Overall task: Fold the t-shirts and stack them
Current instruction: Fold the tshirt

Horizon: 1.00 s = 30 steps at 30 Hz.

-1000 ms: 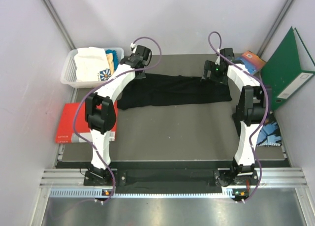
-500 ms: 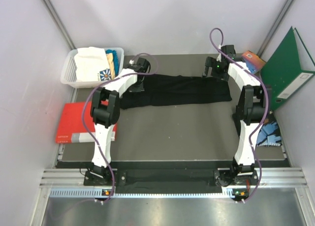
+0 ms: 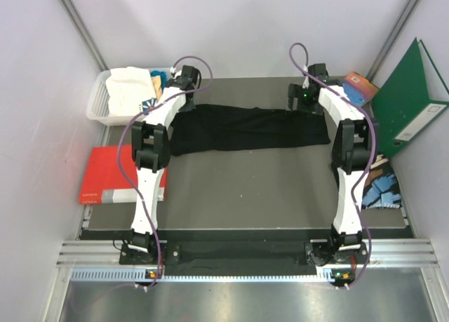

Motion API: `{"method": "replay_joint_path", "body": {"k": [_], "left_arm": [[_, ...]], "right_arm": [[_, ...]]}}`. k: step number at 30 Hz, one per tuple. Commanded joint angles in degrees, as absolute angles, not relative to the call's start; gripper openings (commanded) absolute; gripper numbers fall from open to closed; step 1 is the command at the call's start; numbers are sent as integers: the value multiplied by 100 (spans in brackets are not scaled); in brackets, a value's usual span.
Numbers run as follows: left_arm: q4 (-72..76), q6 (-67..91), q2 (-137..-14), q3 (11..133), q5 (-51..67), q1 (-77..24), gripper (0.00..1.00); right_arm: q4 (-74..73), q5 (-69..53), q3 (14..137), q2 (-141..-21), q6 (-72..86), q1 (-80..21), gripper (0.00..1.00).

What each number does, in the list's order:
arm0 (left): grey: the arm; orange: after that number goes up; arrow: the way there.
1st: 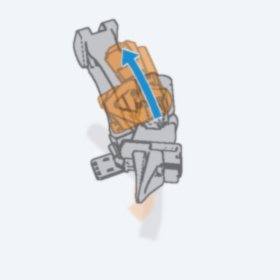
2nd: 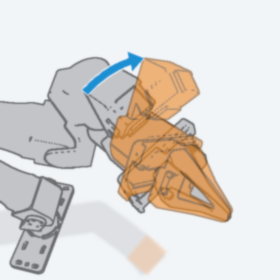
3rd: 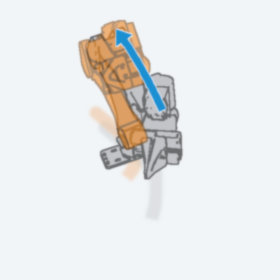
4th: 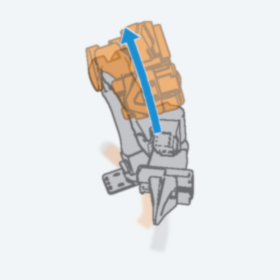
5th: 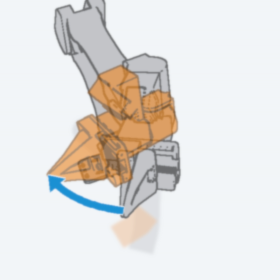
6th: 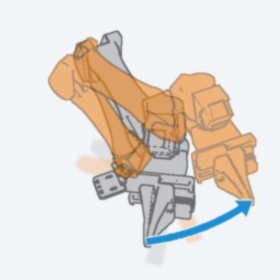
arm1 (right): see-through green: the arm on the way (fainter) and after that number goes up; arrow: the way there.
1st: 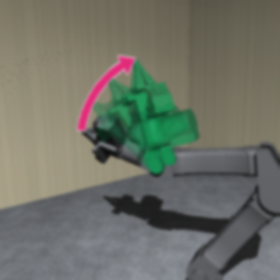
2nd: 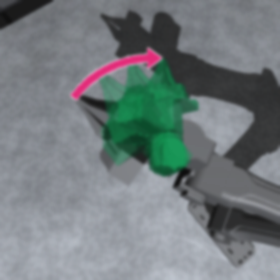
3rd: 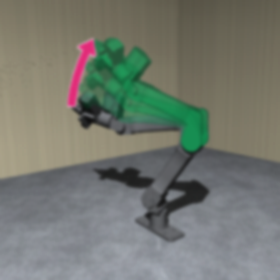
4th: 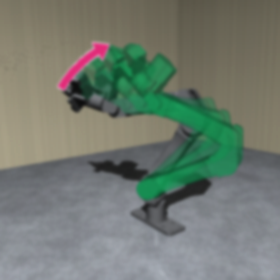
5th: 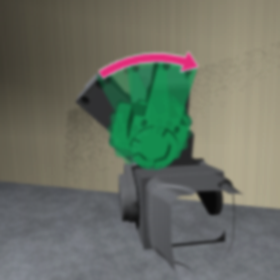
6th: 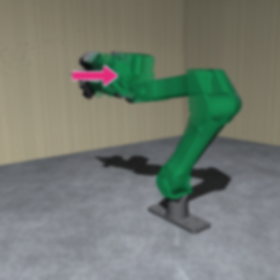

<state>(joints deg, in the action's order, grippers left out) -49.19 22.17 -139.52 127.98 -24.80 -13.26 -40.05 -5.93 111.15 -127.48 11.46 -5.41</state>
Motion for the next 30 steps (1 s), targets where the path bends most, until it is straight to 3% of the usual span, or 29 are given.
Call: {"method": "replay_joint_path", "body": {"k": [1,2,3,4,16,22,30], "left_arm": [[-4448,2074,-14054,13403,-2120,-1371,0],[-4395,2074,-14002,13395,-2040,-1371,0],[-4325,2083,-13923,13290,-2004,-1388,0],[-4263,2040,-13730,13185,-1856,-1397,0],[-4332,2039,-12603,11171,-810,-1661,0],[-5316,2074,-13480,11767,-712,-1670,0],[-5809,2100,-14623,13130,-791,-1679,0]], "right_arm": [[-4403,-255,11496,-12929,800,-817,82],[-4447,-255,11522,-12972,774,-835,66],[-4482,-159,11583,-13034,773,-861,40],[-4509,-54,11610,-13060,791,-870,0],[-4262,1599,11821,-13455,607,-949,0],[-4736,1767,11690,-13641,378,-1063,0],[-5387,1451,10363,-12947,431,-1502,0]]}}
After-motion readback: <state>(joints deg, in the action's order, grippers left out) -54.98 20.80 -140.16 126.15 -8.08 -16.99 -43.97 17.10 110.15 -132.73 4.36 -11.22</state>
